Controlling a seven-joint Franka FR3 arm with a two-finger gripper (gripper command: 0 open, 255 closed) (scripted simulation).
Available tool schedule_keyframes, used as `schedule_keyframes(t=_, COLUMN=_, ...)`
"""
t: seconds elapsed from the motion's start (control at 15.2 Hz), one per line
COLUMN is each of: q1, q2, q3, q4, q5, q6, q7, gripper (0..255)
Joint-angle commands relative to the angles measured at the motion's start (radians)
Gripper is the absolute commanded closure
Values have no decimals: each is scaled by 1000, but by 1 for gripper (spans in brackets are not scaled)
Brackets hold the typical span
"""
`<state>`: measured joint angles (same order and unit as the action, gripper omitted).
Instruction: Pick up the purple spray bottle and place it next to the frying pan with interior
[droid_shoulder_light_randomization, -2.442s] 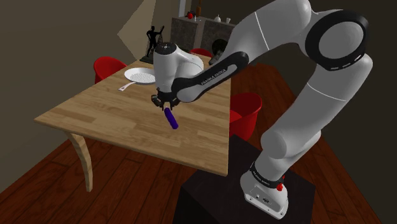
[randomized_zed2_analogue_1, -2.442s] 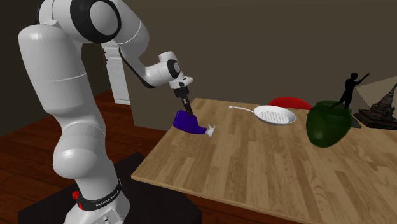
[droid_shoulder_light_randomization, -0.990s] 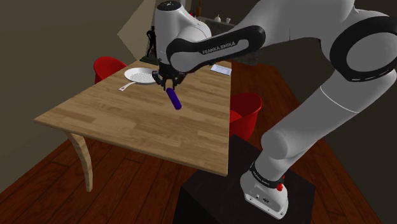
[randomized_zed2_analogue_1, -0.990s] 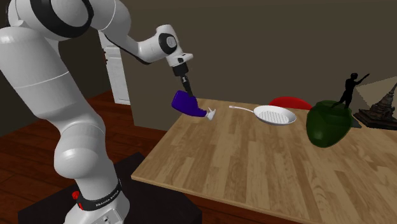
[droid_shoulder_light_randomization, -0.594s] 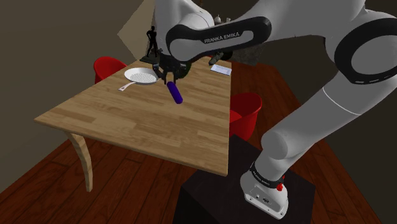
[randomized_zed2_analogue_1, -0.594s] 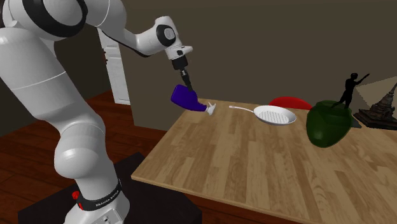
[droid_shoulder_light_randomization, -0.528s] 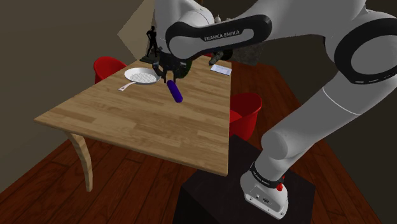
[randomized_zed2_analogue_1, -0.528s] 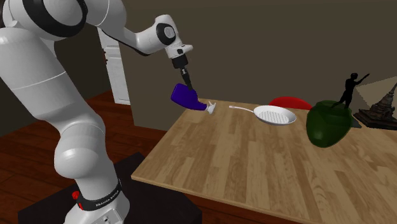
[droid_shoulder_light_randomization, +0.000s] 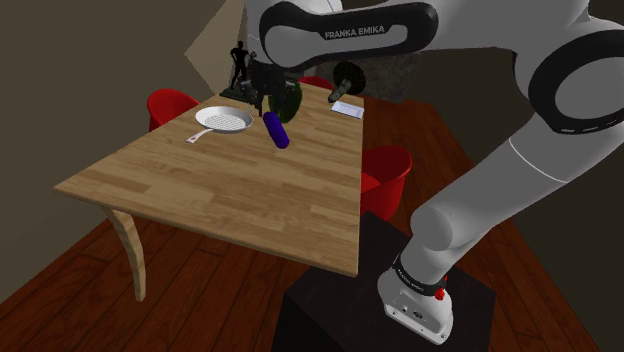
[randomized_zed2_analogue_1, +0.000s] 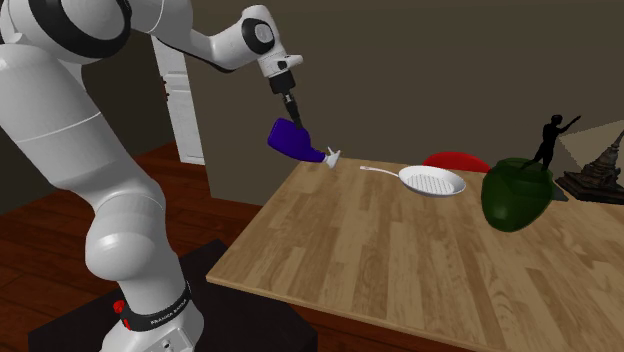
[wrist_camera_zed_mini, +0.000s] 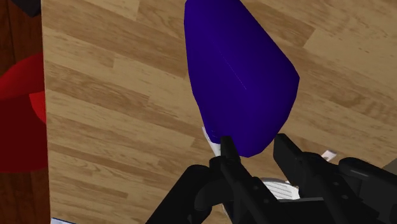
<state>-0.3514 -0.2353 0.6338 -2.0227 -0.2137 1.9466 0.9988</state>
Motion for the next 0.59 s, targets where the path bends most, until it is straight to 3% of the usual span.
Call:
schedule_keyframes(t=0.0, q1=0, q2=-3, q3=-2, q4=24, q5=4, q6=-25, q7=-9, gripper=255)
schedule_keyframes(t=0.53, q1=-3, q2=1, q3=-5, q4=133, q5=8, q6=-127, q7=-37, gripper=255)
